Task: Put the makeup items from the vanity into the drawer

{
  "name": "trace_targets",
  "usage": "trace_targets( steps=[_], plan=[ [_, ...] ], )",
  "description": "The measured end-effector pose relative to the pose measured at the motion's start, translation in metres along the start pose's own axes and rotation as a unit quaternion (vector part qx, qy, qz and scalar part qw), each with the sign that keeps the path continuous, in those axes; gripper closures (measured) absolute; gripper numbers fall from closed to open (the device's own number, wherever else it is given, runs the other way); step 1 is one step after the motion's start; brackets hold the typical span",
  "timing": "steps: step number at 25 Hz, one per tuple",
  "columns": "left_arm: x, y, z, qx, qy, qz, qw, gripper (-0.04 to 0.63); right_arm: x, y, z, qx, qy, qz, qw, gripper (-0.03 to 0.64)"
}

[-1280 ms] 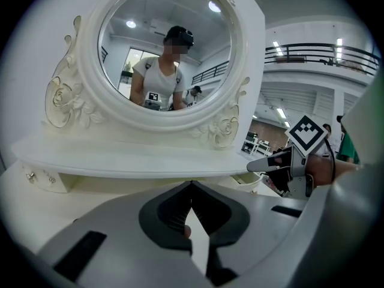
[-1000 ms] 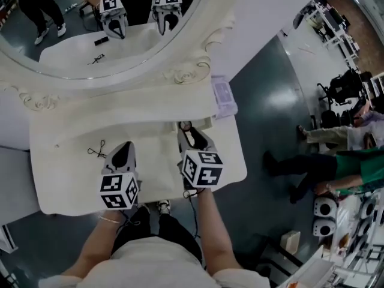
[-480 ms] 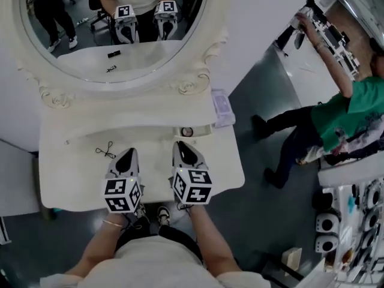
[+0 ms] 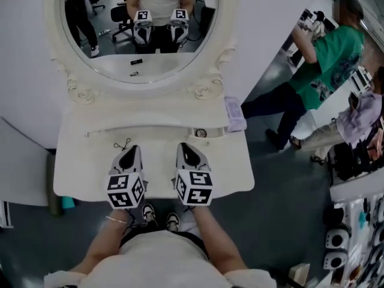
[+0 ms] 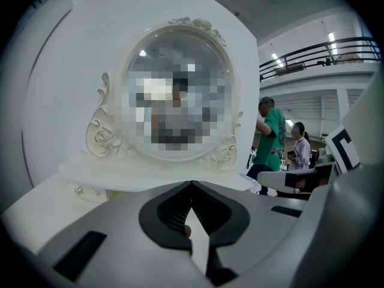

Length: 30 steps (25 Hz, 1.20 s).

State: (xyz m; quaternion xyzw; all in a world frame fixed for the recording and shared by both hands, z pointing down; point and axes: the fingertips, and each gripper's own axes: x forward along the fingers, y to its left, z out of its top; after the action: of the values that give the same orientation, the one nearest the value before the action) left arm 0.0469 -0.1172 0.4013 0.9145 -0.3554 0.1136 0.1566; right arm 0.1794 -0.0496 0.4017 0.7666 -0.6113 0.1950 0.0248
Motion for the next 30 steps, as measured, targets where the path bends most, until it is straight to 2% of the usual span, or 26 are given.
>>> trace_targets(
  steps=[7, 11, 14, 21, 27, 30],
  plan=[
    [-0.017, 0.008, 0.009, -0.003, -0.018, 0.018, 0.9997, 0.594, -0.008, 0.015, 0.004, -0.016, -0.013, 0.010, 1.000, 0.597],
    [-0.020, 0.006, 0.013, 0.013, -0.027, 0.018, 0.9994, 0.594, -0.007, 0.019, 0.003, -0.020, -0.013, 0.015, 1.000, 0.597],
    [-0.020, 0.005, 0.013, 0.000, -0.031, 0.010, 0.9995, 0.594, -0.006, 0.020, 0.001, -0.017, -0.008, 0.018, 1.000, 0.597],
    [-0.025, 0.018, 0.008, -0.005, -0.026, 0.030, 0.9992, 0.594, -0.002, 0.028, -0.009, -0.010, 0.010, 0.031, 0.999, 0.597],
    [-0.038, 0.053, -0.017, -0.017, -0.012, 0.073, 0.9971, 0.594, 0.016, 0.060, -0.044, -0.017, 0.066, 0.093, 0.993, 0.595],
    [-0.051, 0.081, -0.044, -0.038, 0.007, 0.106, 0.9936, 0.594, 0.028, 0.082, -0.073, -0.025, 0.106, 0.126, 0.986, 0.594]
  ],
)
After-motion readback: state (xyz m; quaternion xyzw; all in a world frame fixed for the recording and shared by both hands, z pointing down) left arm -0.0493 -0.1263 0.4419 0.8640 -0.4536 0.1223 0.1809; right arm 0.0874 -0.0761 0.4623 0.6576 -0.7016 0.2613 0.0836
